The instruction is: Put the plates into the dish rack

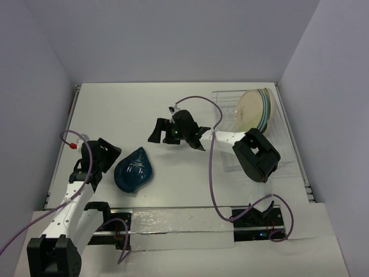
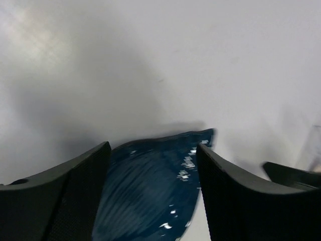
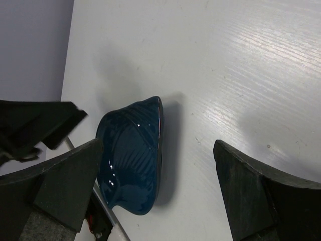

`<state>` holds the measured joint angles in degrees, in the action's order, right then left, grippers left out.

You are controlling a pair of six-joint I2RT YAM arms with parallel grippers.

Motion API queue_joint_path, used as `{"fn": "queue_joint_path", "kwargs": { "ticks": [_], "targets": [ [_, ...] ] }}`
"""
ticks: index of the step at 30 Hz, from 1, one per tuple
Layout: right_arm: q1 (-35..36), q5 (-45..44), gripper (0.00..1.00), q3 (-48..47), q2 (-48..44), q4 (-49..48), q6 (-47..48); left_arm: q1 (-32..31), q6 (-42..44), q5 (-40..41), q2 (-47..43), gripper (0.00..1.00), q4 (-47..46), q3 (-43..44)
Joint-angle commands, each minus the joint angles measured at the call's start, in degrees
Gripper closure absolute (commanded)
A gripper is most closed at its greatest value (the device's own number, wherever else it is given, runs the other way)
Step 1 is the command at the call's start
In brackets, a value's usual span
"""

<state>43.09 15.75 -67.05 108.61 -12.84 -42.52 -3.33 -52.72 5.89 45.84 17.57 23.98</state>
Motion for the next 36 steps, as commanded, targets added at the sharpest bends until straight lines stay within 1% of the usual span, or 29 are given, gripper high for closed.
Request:
{"fn": "queue_joint_path", "kwargs": {
  "ticks": [1,3,7,13,16,21,23,24,25,28,30,32,33,36],
  "targets": [
    [-0.3,-0.1,0.02,0.6,-3.4,-2.3,0.4,-0.3,-8.4,7.0,0.8,0.20,11.8,-0.8],
    [-0.3,0.6,0.02,0.6,-3.1,-2.3,0.2,-0.3,-9.0,8.5,0.9,0.19,12.8,-0.4],
    [-0.3,0.7,0.02,0.6,-2.9,-2.6,-0.1,-0.4,-9.5,6.0,0.7,0.16,12.7,-1.9],
    [-0.3,1.0,0.02,1.2,-2.6,-3.2,-0.3,-1.9,-9.1,2.1,-0.9,0.16,12.3,-4.9],
    [-0.3,1.5,0.02,1.3,-2.2,-4.2,-0.7,-3.5,-10.2,1.8,-1.4,0.16,12.8,-6.6],
    [-0.3,3.1,0.02,1.0,-0.9,-4.6,-1.2,-4.4,-9.4,1.1,-4.9,0.18,12.5,-7.0],
    [-0.4,3.1,0.02,1.0,-0.8,-4.6,-1.2,-4.7,-8.8,0.7,-6.1,0.26,12.0,-7.4],
    [-0.5,3.0,0.02,1.1,-0.8,-4.6,-1.2,-4.9,-8.7,0.6,-6.2,0.33,11.8,-7.5],
    [-0.6,3.0,0.02,1.2,-0.9,-4.6,-1.2,-5.2,-8.4,0.5,-5.9,0.46,11.6,-7.6],
    [-0.9,2.9,0.02,1.5,-1.2,-4.6,-1.4,-6.1,-8.2,1.1,-2.9,0.65,11.6,-6.8],
    [-1.1,2.8,0.03,1.8,-1.4,-4.6,-1.5,-6.2,-8.1,1.3,-1.3,0.82,11.4,-6.4],
    [-1.3,2.9,0.02,2.0,-1.5,-4.8,-1.6,-6.4,-7.7,1.2,0.4,0.96,11.0,-6.0],
    [-1.3,2.9,0.02,2.1,-1.6,-4.9,-1.7,-6.4,-7.7,1.1,0.8,0.99,10.9,-5.9],
    [-1.4,3.3,0.03,2.3,-1.4,-5.0,-1.6,-6.6,-6.7,0.7,-0.1,1.00,10.0,-6.0]
  ]
}}
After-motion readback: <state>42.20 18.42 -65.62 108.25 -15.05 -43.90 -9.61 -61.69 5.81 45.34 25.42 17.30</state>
